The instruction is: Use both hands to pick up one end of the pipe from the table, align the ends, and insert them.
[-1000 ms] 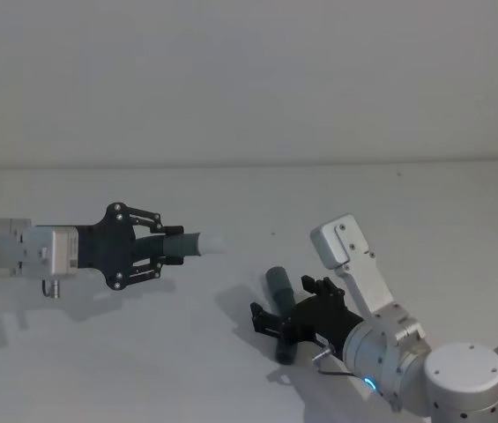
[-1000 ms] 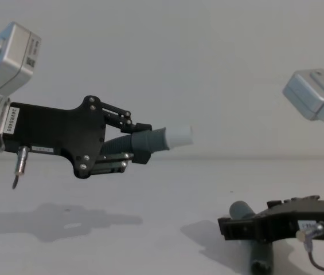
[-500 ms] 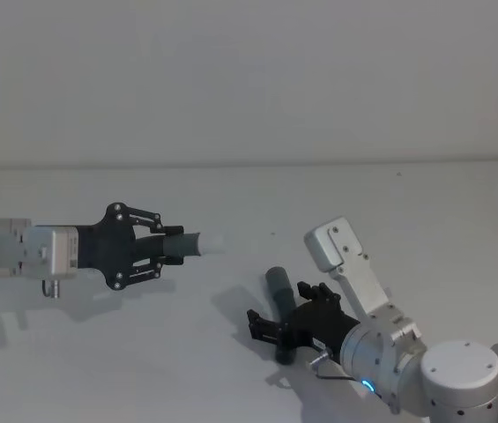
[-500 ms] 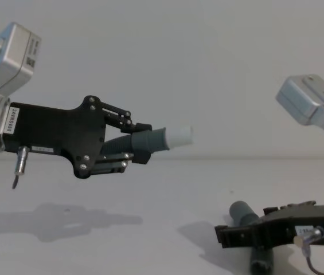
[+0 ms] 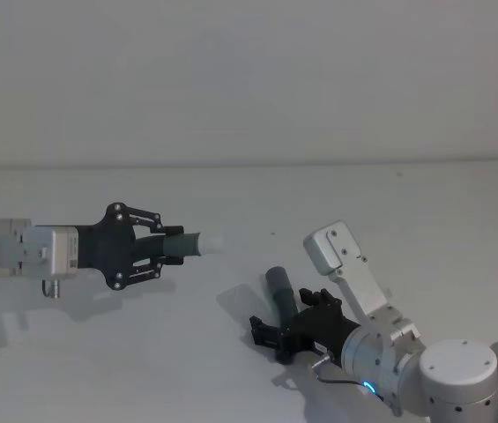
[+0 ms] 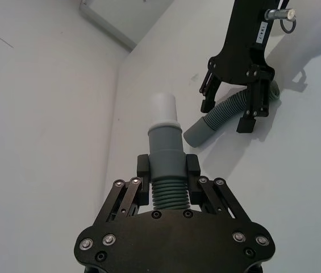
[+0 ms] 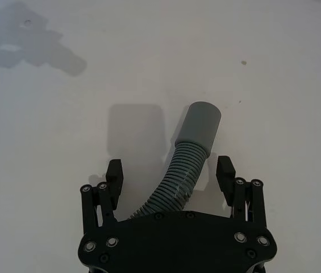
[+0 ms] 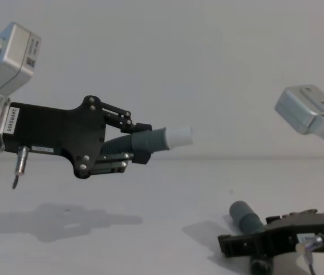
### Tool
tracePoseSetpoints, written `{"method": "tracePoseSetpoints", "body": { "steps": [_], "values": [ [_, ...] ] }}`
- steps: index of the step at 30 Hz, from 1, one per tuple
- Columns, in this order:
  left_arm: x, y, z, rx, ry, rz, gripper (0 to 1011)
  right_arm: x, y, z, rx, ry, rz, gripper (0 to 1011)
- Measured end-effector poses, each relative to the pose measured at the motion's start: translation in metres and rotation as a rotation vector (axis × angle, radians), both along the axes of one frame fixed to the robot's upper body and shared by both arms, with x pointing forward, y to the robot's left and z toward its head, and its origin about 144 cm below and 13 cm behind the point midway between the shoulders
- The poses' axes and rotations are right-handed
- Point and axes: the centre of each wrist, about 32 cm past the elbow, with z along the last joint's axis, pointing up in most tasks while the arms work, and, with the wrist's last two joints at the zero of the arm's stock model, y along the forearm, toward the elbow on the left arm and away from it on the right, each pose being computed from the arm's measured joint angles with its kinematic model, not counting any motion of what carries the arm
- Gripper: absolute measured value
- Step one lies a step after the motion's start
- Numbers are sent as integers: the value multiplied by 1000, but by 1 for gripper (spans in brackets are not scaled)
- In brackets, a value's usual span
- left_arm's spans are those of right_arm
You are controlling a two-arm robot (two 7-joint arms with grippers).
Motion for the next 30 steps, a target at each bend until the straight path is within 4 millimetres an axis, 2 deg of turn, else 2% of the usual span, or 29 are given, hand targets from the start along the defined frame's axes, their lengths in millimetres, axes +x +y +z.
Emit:
{"method": "tracePoseSetpoints", "body": {
  "steps": [11,15,16,19,27,28,30],
  "values": [
    [0,0,0,0,0,0,336,3,-1,-3,5,9,-1,991],
    [0,0,0,0,0,0,336,4,-2,-3,8,11,0,906],
    [0,0,0,0,0,0,336,4,-2,-4,8,11,0,842],
    [0,0,0,0,0,0,336,4,-2,-4,9,11,0,792],
    [0,0,0,0,0,0,336,5,-2,-4,10,11,-1,557],
    [0,0,0,0,0,0,336,5,-2,-4,10,11,-1,496],
    [0,0,0,0,0,0,336,5,-2,-4,10,11,0,439]
  ]
}}
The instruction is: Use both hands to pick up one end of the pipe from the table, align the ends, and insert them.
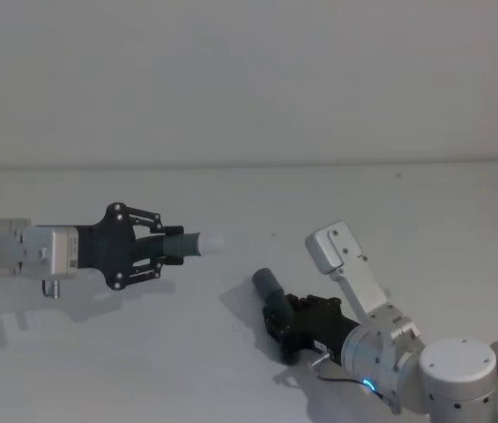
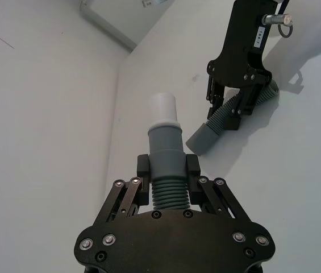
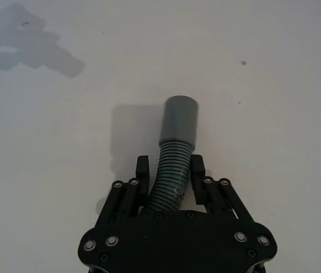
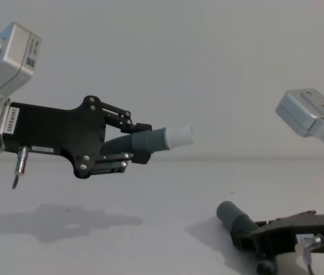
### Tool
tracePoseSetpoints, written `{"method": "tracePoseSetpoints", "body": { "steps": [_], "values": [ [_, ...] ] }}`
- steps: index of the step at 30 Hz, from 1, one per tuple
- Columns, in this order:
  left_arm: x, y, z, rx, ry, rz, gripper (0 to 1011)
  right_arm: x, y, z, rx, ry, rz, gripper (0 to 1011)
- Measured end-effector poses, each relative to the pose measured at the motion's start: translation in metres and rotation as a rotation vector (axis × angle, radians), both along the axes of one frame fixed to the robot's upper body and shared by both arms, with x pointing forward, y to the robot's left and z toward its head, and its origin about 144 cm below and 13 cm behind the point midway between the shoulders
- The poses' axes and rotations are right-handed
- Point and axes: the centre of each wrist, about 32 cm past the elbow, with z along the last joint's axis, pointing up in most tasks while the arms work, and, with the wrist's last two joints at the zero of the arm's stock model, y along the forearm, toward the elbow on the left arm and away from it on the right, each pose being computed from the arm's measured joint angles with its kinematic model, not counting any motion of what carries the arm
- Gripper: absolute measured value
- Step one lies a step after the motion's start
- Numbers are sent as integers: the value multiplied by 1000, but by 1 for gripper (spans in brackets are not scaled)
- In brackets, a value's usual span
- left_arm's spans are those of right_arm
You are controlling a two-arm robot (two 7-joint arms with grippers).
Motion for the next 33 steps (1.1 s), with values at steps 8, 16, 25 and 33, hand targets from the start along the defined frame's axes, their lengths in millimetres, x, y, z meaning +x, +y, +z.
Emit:
{"method": "tracePoseSetpoints", "body": {
  "steps": [8,16,25,33],
  "values": [
    [0,0,0,0,0,0,336,0,0,0,1,0,1,255],
    [0,0,0,0,0,0,336,0,0,0,1,1,0,244],
    [0,0,0,0,0,0,336,1,-5,-1,-15,-30,18,236],
    [0,0,0,0,0,0,336,2,-16,3,-56,-108,62,233]
  ]
}}
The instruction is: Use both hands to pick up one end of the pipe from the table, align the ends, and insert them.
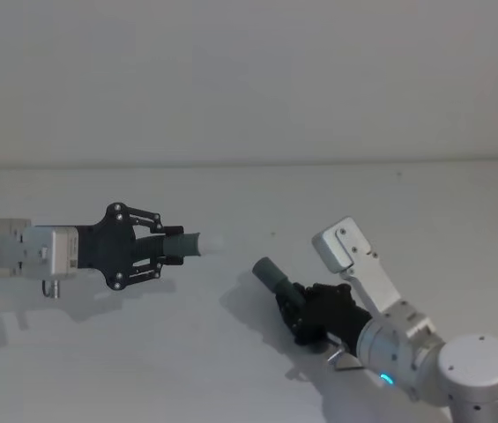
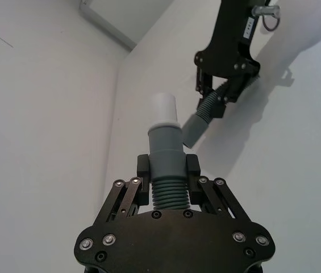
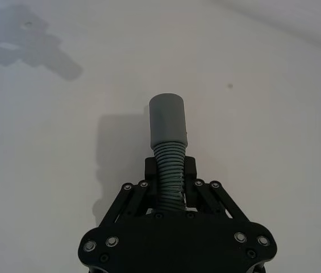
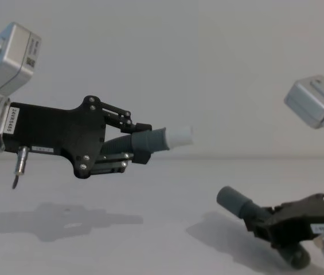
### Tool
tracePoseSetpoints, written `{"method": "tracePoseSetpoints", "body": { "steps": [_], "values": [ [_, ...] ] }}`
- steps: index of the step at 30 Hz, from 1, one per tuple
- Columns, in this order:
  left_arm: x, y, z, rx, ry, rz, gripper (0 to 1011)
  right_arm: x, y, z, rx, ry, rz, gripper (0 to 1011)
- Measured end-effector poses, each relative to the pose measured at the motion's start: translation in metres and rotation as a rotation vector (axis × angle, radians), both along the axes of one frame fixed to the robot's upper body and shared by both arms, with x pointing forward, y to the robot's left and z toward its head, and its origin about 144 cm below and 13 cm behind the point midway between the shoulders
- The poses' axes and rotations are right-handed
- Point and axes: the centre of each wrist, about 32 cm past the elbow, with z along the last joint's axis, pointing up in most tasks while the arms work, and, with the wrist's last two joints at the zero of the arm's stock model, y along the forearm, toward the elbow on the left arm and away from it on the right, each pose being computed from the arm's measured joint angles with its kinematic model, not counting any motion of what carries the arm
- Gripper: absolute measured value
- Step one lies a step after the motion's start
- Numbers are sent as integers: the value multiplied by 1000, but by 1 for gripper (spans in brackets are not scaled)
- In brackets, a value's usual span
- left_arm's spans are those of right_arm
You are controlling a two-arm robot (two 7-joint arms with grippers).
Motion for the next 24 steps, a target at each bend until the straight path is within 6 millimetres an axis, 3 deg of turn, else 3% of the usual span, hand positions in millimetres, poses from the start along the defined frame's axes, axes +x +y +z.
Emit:
{"method": "tracePoseSetpoints", "body": {
  "steps": [24],
  "values": [
    [0,0,0,0,0,0,336,9,-61,43,-258,-304,299,234]
  ]
}}
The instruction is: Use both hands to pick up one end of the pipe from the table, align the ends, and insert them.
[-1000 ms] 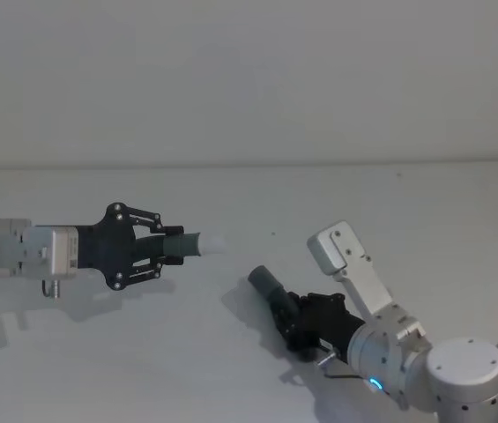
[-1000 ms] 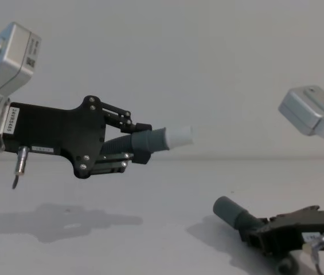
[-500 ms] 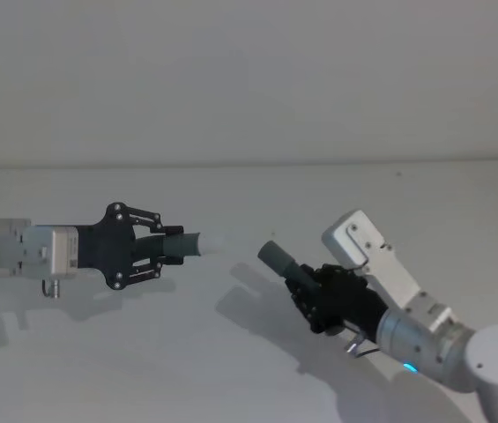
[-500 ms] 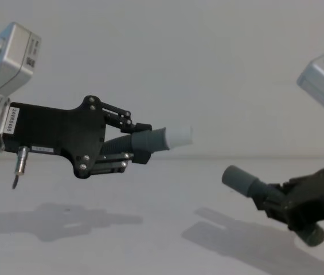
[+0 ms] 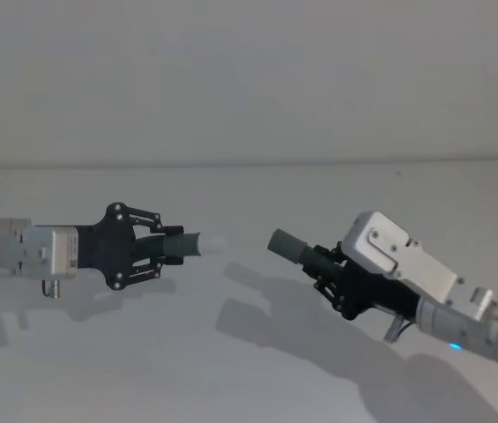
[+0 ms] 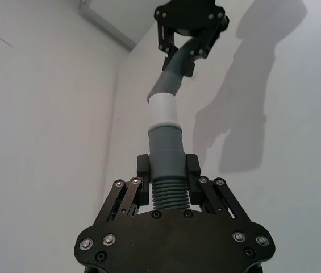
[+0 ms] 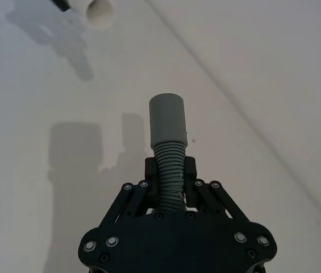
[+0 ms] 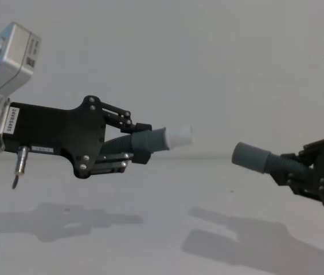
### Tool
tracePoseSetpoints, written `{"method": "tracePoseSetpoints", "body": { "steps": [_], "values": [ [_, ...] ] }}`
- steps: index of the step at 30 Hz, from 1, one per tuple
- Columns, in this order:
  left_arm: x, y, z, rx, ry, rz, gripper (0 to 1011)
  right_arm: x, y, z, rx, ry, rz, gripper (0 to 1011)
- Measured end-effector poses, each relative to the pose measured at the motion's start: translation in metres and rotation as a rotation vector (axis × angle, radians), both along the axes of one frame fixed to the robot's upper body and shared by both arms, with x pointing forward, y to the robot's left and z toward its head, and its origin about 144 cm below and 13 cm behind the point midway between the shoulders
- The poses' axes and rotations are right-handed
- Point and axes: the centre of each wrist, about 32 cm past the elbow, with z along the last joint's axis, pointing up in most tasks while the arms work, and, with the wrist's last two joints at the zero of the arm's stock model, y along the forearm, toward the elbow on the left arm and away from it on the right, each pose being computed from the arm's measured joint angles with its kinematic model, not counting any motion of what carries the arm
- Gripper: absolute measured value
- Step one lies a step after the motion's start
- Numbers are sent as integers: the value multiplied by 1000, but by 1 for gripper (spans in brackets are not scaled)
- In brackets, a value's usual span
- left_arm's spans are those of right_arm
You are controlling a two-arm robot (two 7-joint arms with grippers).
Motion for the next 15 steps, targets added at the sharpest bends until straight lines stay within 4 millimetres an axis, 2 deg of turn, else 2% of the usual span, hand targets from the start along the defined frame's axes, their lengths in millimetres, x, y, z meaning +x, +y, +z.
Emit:
{"method": "tracePoseSetpoints", "body": {
  "steps": [15],
  "values": [
    [0,0,0,0,0,0,336,10,-26,31,-210,-124,211,234]
  ]
}}
